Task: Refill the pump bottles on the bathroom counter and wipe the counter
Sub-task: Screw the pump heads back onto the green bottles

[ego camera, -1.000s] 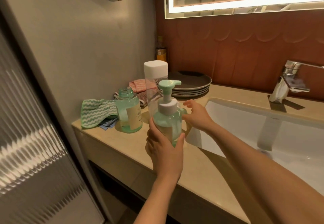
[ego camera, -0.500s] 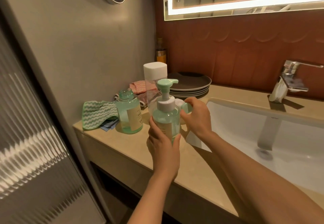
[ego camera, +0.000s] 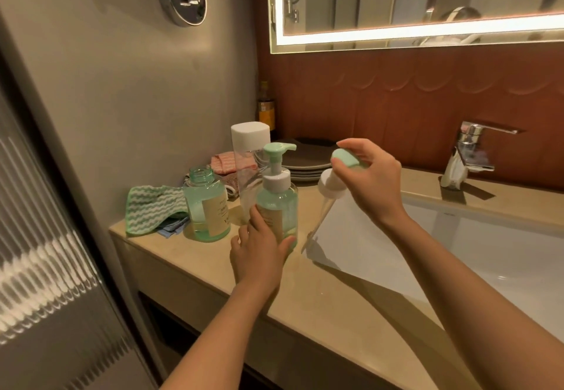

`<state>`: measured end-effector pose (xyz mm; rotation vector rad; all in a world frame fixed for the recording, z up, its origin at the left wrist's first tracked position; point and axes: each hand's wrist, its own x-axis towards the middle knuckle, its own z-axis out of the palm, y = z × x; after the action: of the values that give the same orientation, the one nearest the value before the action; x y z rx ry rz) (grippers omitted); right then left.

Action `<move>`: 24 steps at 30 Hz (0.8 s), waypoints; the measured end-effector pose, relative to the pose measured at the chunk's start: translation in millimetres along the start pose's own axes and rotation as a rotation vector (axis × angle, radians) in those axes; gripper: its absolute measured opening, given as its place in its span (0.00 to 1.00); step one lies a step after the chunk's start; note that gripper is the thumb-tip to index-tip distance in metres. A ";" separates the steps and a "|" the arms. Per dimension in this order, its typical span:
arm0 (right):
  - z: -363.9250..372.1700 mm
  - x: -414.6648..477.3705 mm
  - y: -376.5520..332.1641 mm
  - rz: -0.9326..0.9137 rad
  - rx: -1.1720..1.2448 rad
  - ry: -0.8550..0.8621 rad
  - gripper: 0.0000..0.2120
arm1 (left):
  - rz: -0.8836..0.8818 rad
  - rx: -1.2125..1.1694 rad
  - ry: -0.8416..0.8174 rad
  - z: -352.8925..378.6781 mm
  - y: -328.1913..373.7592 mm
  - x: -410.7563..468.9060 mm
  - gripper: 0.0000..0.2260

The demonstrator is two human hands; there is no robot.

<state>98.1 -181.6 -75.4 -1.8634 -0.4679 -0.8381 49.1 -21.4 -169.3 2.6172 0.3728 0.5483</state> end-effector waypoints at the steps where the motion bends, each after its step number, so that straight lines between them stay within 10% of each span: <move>1: -4.1 0.5 -4.6 -0.016 0.005 0.002 0.12 | -0.006 -0.001 0.001 -0.3 1.1 1.0 0.42; 11: -17.5 -3.4 -42.6 -0.095 0.051 -0.066 0.09 | -0.141 -0.279 -0.015 -3.1 -4.5 7.7 0.48; 16: -10.3 -6.5 -54.6 -0.102 0.107 -0.095 0.07 | 0.008 -0.506 0.387 -16.5 -25.5 10.9 0.11; 24: 7.3 -7.9 -64.2 -0.105 0.222 -0.114 0.06 | -0.116 -0.561 0.656 -54.5 -57.8 39.7 0.09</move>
<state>53.8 -147.2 -42.3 -1.6972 -0.7069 -0.7205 50.8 62.0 -138.8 1.8202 0.4782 1.2628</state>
